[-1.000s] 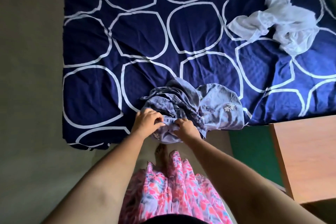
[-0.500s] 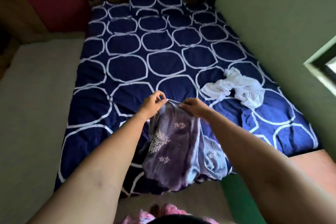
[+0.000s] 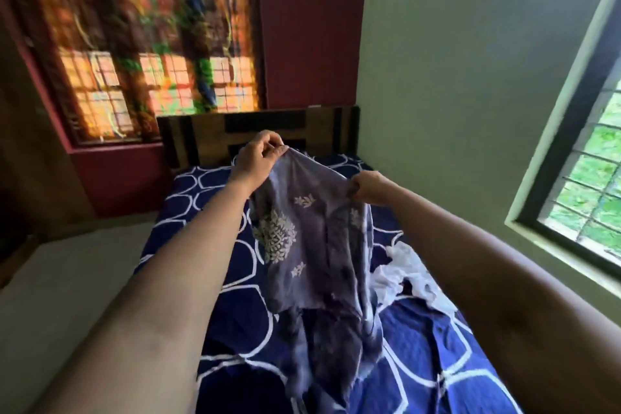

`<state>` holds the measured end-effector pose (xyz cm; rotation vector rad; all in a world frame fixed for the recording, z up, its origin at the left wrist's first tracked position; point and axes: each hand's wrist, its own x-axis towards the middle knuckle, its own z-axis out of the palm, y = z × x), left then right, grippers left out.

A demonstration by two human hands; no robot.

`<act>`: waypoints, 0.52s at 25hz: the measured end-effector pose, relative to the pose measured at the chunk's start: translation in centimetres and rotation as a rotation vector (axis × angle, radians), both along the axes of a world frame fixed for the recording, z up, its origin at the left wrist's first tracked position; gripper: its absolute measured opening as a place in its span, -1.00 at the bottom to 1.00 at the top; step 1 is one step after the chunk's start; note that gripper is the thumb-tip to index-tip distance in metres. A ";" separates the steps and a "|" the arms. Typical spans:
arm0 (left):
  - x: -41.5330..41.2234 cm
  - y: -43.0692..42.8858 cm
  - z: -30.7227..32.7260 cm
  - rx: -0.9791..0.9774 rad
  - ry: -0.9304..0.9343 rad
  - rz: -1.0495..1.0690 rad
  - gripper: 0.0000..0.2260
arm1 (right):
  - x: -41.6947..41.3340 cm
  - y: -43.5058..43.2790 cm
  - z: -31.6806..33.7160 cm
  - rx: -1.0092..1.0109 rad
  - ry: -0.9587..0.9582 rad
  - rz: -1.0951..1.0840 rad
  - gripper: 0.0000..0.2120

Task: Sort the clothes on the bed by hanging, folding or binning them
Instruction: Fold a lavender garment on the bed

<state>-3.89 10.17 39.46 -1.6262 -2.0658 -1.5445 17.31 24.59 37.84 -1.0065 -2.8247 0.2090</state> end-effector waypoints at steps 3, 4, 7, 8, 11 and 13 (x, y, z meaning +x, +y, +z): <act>-0.3 0.2 3.0 0.004 0.089 0.025 -0.88 | 1.4 1.7 2.3 -0.119 0.295 -0.007 -0.76; 0.0 0.1 4.1 0.013 0.094 0.045 -0.85 | 2.2 1.9 3.6 -0.242 0.435 0.041 -0.76; 1.0 0.0 5.9 0.041 0.045 0.025 -0.83 | 3.5 1.4 5.6 -0.632 0.618 0.151 -0.88; 2.0 0.0 6.7 0.053 0.016 0.004 -0.85 | 3.6 0.9 6.1 -0.681 0.579 0.182 -0.90; 5.2 0.7 8.7 0.000 0.078 -0.071 -0.88 | 2.6 -1.7 7.1 -0.897 0.595 0.281 -0.83; 6.7 1.2 9.0 -0.069 0.154 -0.097 -0.83 | 1.9 -3.6 7.2 -1.095 0.679 0.331 -0.91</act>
